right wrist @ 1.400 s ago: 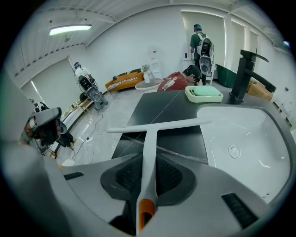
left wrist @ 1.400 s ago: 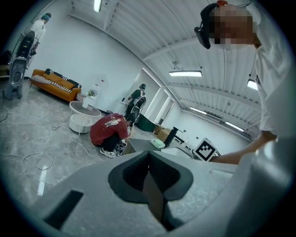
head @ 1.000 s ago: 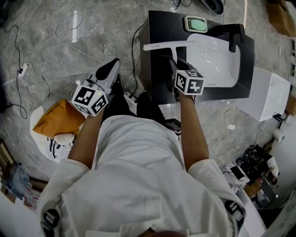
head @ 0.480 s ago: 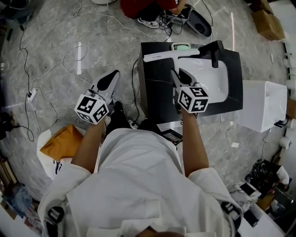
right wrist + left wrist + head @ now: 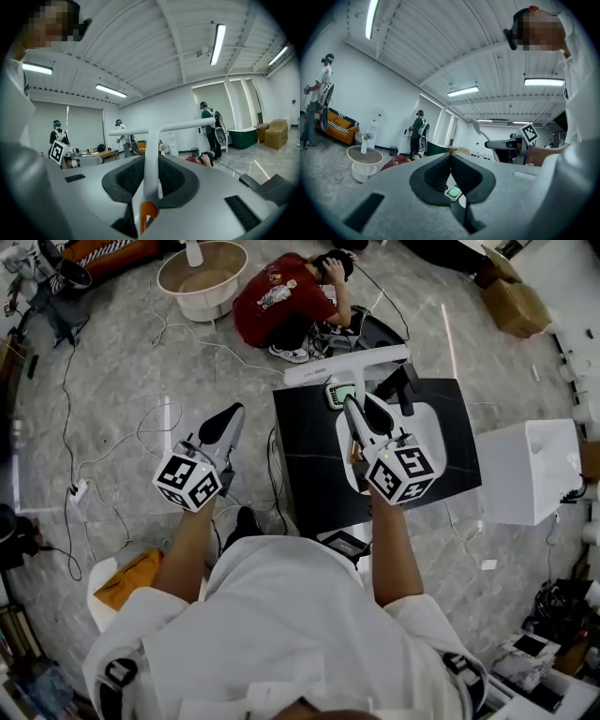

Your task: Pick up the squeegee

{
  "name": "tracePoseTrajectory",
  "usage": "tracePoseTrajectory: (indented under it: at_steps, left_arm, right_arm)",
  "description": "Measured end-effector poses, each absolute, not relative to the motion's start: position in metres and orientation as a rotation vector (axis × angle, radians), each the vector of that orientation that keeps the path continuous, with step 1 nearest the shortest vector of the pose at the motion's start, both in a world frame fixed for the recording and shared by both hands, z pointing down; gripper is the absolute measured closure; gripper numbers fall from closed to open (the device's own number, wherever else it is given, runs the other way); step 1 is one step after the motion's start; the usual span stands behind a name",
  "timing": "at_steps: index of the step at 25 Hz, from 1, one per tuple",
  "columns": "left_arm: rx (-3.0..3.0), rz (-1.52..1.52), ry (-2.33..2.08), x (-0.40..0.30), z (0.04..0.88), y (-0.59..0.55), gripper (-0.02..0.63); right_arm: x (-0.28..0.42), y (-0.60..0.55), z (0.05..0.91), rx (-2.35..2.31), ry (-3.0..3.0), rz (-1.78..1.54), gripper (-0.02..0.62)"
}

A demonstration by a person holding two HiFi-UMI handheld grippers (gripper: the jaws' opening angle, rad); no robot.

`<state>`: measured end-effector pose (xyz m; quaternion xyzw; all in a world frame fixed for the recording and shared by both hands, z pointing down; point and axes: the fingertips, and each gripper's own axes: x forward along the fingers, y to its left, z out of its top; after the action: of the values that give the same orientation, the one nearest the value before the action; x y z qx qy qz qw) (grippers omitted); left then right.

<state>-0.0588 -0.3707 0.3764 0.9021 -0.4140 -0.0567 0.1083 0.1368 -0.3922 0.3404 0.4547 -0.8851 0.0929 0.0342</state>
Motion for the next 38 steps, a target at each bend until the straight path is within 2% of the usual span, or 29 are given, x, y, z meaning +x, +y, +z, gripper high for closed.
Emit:
tracePoseTrajectory:
  at_steps: [6, 12, 18, 38]
  left_arm:
    - [2.771, -0.225, -1.234, -0.055, 0.310, -0.382, 0.591]
    - [2.814, -0.219, -1.257, -0.048, 0.276, -0.373, 0.591]
    - [2.854, -0.194, -1.237, -0.036, 0.258, -0.365, 0.591]
    - [2.899, -0.193, -1.101, -0.014, 0.257, -0.360, 0.591]
  right_arm:
    - [0.151, -0.382, 0.270, 1.511, -2.828, 0.091, 0.512]
    - [0.176, -0.355, 0.234, 1.586, -2.860, -0.020, 0.512]
    - [0.196, -0.346, 0.226, 1.646, -2.862, -0.041, 0.512]
    - [0.199, -0.351, 0.226, 1.647, -2.871, -0.038, 0.512]
